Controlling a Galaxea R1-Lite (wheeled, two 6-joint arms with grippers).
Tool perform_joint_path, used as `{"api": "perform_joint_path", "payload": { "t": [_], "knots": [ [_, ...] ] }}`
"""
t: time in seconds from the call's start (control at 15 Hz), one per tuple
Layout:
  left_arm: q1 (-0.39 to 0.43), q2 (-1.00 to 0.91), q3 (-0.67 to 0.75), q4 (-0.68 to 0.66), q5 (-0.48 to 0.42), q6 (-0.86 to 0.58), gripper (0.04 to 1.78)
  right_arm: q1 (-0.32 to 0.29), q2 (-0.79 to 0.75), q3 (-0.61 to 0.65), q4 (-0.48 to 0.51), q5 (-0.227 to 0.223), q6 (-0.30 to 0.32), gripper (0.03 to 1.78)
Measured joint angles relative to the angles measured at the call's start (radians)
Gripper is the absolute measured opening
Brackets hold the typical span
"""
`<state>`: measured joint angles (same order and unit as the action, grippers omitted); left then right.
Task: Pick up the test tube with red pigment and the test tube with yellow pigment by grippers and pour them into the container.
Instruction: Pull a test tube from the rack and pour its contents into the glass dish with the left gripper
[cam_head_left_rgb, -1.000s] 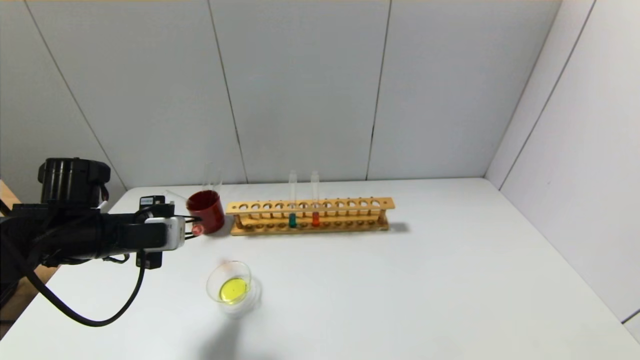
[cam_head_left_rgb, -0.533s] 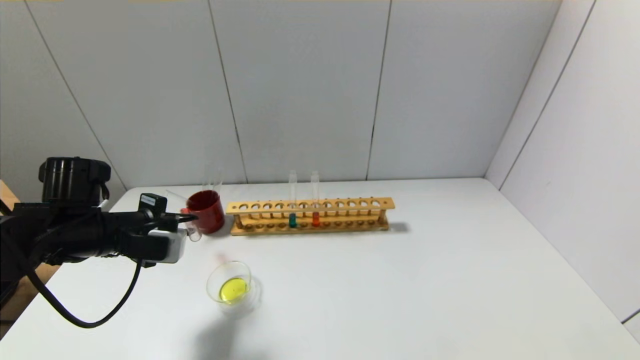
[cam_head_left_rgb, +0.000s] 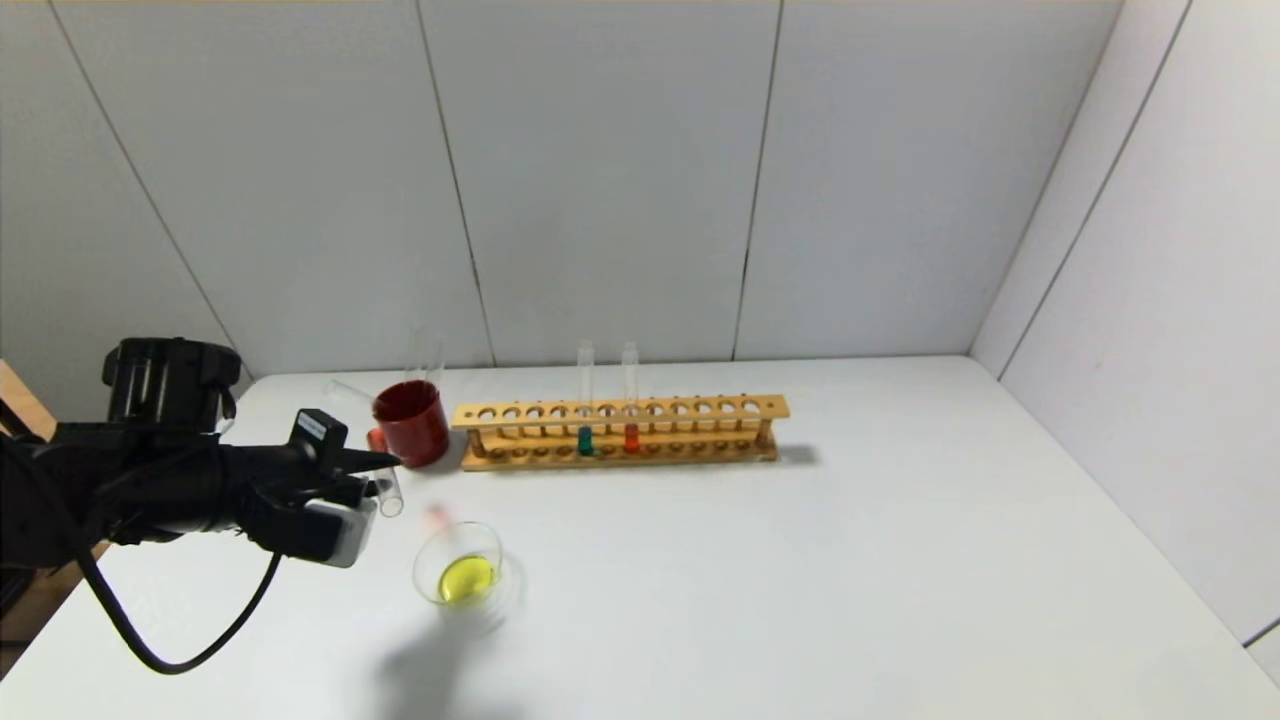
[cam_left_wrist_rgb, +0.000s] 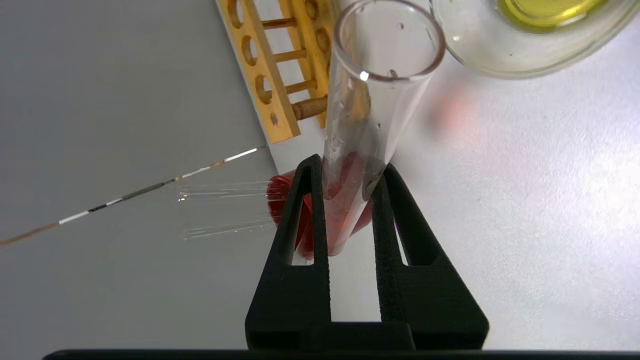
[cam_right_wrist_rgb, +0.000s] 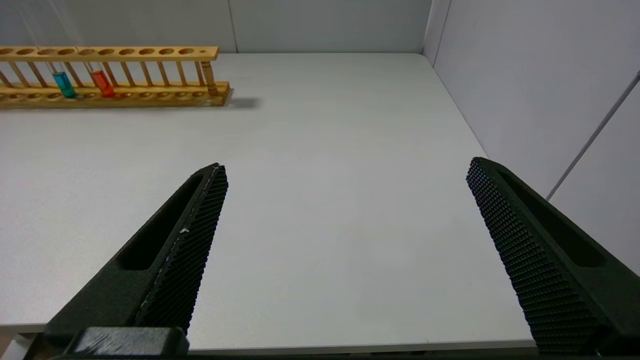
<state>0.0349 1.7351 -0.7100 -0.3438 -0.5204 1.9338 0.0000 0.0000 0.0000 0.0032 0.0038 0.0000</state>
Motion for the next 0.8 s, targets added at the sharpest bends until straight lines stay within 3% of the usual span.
{"api": "perform_joint_path", "payload": {
  "t": [0.4, 0.8],
  "knots": [
    [-0.006, 0.043, -0.002, -0.113, 0.021, 0.041, 0.3, 0.0, 0.0, 0.0, 0.0, 0.0, 0.0, 1.75],
    [-0.073, 0.058, -0.002, -0.104, 0.06, 0.042, 0.3, 0.0, 0.0, 0.0, 0.0, 0.0, 0.0, 1.75]
  ]
}}
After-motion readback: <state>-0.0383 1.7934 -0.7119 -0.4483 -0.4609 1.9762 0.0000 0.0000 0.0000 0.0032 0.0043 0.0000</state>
